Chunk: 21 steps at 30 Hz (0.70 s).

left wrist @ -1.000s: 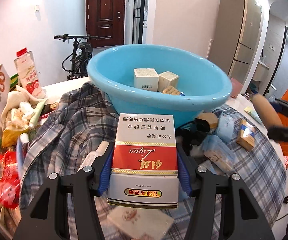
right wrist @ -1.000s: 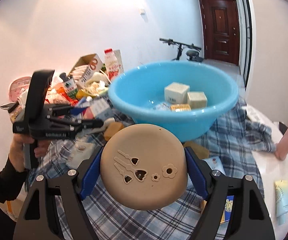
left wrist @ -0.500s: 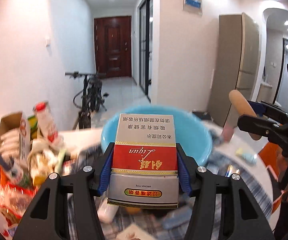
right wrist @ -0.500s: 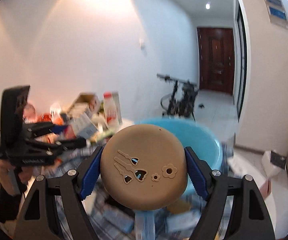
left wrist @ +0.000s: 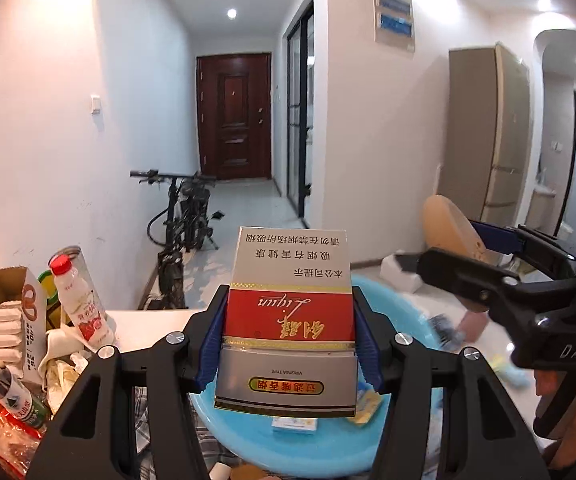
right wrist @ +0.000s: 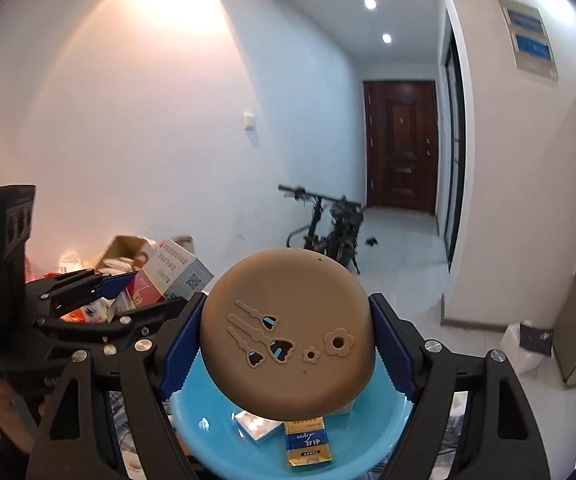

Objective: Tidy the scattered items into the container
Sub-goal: 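Lift the red box and wooden disc and carry both over the basin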

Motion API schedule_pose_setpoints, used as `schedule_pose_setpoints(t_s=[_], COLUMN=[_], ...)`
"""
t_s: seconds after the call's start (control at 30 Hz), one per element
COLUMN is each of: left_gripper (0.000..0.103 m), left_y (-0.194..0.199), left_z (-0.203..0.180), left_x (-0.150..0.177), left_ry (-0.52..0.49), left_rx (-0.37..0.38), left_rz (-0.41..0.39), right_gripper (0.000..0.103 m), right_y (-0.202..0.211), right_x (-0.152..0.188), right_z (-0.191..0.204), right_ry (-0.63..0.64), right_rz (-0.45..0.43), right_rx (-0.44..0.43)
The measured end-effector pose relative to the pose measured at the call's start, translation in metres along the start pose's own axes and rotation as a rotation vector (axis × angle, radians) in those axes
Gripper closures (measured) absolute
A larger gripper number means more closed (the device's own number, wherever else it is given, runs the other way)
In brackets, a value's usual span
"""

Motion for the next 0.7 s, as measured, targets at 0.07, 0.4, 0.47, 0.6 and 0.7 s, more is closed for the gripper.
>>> schedule_pose_setpoints(t_s=[0.07, 0.4, 0.47, 0.6, 0.7], left_gripper=[0.048, 0.048, 0.048, 0.048, 0.048], left_y=[-0.017, -0.040, -0.041, -0.041, -0.040], left_z=[0.008, 0.018, 0.020, 0.018, 0.017], left_x=[0.006, 0.007, 0.006, 0.005, 0.005], left_ry=[0.025, 0.063, 0.068, 0.052, 0.051], left_rx=[-0.001, -0.031, -0.032, -0.087, -0.079], left_rz=[0.027, 0.079, 0.080, 0.074, 0.072], right_gripper=[0.022, 0.022, 0.022, 0.022, 0.022], right_y=[-0.021, -0.066, -0.065, -0.062, -0.063], right_x=[0.007, 0.022, 0.022, 0.021, 0.022], right_z=[-0.004, -0.015, -0.018, -0.020, -0.019], right_ry=[-0.013, -0.017, -0.022, -0.021, -0.013], right_rz=[0.037, 0.121, 0.120, 0.117, 0.122], right_rx=[-0.014, 0.035, 0.036, 0.041, 0.048])
Point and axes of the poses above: each gripper's, at about its wrist camera, not at the fingertips, and y roughly against the way its jaws point, z to its left, x to its underside, the point moved 1 cm from there along -y, roughly the way its jaws point, and after that the axes turned 10 degrees about z, right-handed, at the moved point
